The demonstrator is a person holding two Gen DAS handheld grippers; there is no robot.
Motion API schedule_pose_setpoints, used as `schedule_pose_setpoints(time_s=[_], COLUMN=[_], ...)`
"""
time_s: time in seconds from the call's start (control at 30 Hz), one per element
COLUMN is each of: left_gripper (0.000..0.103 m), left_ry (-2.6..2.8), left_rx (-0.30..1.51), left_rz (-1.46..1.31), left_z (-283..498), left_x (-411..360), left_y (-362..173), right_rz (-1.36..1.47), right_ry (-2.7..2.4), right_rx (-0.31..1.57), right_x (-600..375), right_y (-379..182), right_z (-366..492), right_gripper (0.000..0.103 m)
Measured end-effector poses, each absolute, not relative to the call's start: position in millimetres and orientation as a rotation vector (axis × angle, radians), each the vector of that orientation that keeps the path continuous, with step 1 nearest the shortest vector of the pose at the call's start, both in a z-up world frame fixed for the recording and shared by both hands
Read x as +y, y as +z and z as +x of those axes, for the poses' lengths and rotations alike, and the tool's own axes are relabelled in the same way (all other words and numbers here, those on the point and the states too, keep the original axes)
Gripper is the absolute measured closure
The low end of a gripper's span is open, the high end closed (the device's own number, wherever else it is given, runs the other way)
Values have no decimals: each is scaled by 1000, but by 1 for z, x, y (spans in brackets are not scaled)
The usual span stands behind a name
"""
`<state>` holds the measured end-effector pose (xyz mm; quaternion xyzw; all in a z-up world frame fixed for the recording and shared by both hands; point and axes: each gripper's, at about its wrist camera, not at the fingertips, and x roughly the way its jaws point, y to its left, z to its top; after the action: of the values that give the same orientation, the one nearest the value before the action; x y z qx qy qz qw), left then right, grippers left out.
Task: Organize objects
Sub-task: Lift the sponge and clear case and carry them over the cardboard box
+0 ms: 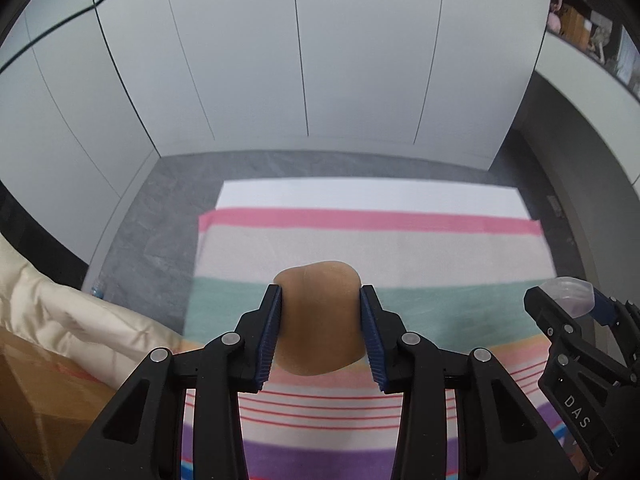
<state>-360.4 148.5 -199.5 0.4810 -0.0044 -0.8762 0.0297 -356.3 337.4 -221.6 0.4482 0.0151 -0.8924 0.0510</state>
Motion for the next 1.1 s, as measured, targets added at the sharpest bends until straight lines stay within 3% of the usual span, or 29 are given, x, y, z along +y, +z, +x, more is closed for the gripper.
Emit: schedule_pose_setpoints(time_s=[0.37,1.1], left_gripper=[63,63], left_ry=[-2773,-2776], left_rx=[-34,-122], left_rz=[1358,1391], left_z=[-312,-192], left_x=[152,148], left_y=[-112,-67], right_rz=[1230,1190], right_ry=[-2748,-2726], right_rx=[55,45], right_x=[342,362], right_y=[-131,-86], right_z=[-311,-203], right_gripper=[42,42])
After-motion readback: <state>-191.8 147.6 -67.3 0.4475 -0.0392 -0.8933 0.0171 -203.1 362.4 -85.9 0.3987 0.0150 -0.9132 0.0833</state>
